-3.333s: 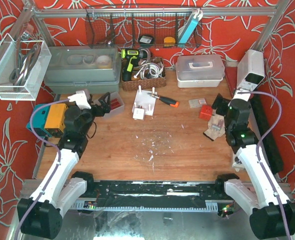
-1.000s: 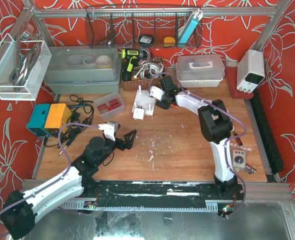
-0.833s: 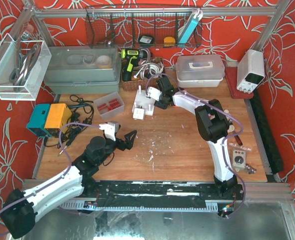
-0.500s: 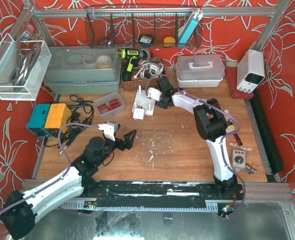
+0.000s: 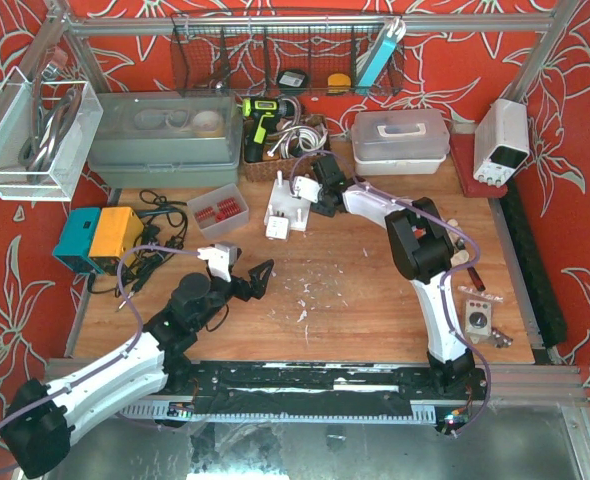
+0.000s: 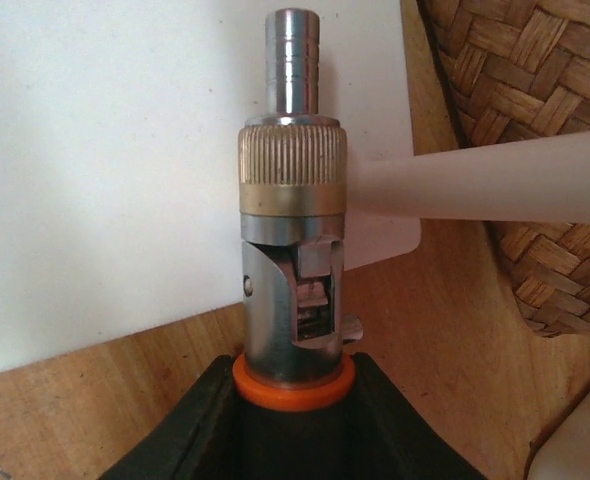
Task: Install the large spring
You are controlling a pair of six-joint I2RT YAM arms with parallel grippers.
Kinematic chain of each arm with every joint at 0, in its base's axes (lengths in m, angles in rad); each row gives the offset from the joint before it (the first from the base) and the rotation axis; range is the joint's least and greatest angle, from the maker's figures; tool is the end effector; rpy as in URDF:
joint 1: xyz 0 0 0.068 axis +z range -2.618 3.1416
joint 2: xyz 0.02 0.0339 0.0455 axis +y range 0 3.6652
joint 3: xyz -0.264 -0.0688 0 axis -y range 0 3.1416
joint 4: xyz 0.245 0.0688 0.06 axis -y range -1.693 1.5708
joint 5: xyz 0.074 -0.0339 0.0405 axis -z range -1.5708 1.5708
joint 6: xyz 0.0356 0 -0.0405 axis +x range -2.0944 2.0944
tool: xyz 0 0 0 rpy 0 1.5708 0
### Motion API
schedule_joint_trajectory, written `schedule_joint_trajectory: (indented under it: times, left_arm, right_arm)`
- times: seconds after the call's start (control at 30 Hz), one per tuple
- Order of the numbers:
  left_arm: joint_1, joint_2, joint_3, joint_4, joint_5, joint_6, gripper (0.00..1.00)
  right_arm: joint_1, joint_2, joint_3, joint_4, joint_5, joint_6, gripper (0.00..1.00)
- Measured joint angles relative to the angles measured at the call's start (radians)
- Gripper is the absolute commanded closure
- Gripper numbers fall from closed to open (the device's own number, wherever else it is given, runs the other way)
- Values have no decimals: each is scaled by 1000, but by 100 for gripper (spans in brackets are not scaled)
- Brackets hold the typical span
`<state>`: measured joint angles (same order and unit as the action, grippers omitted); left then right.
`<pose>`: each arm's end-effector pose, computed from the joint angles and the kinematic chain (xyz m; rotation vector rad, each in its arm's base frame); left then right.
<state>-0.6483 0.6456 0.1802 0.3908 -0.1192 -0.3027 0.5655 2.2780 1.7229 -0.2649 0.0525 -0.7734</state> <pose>0.1333 -0.0957 0.2079 0.1972 1.6709 -0.6246 0.4283 0.2696 0.1560 -1.4670 1.8937 -0.1605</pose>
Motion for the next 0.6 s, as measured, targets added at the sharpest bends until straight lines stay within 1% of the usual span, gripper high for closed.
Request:
schedule_joint_trajectory:
  times: [0.03,0.17,0.33,0.47,0.6]
  left_arm:
    - [0,-1,0,0,0,0,0]
    - [0,-2,0,0,-8,0,0]
    - [0,2,0,1,-18,0,0]
    - [0,6,0,1,-19,0,0]
    - [0,4,0,1,-19,0,0]
  right_arm:
    - [1,-2,-3,2,0,0,100]
    - [4,-29,-37,4,-1,3,100]
    - [12,-111,-106,1,7,43,100]
    - [14,-218,-171,-2,49,118,100]
    - [14,-339,-245,-20,97,235,100]
